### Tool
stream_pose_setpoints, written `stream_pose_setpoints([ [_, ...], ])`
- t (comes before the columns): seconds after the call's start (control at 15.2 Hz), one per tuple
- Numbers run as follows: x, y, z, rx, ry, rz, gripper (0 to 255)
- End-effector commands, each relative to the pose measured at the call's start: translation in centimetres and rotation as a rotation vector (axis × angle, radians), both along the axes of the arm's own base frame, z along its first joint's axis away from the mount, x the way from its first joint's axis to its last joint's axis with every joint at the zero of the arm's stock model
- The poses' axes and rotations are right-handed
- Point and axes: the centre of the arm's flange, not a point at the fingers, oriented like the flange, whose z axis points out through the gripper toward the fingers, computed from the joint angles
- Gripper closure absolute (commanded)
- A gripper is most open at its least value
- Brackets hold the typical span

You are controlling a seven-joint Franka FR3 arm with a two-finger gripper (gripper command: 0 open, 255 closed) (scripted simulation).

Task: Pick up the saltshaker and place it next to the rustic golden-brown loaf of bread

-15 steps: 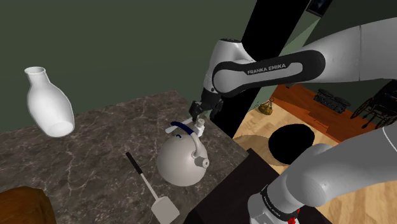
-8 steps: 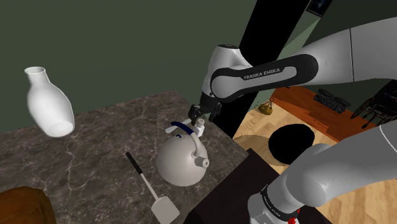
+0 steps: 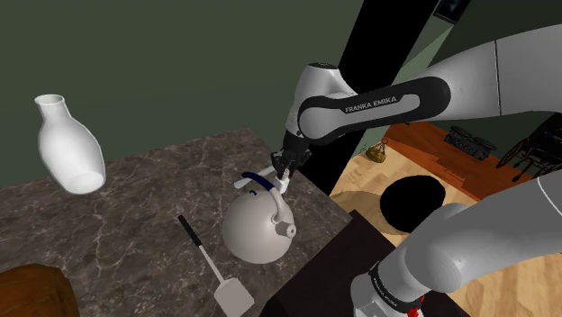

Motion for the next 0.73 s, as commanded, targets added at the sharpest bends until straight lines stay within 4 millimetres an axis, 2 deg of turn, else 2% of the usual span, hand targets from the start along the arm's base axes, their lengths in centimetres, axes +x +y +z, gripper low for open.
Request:
stream_pose_setpoints([
  [0.0, 0.0, 0.0, 0.0, 0.0, 0.0, 0.0, 255],
  [0.33, 0.0, 0.0, 0.0, 0.0, 0.0, 0.0, 255],
  [0.66, 0.0, 0.0, 2.6, 0.0, 0.0, 0.0, 255],
])
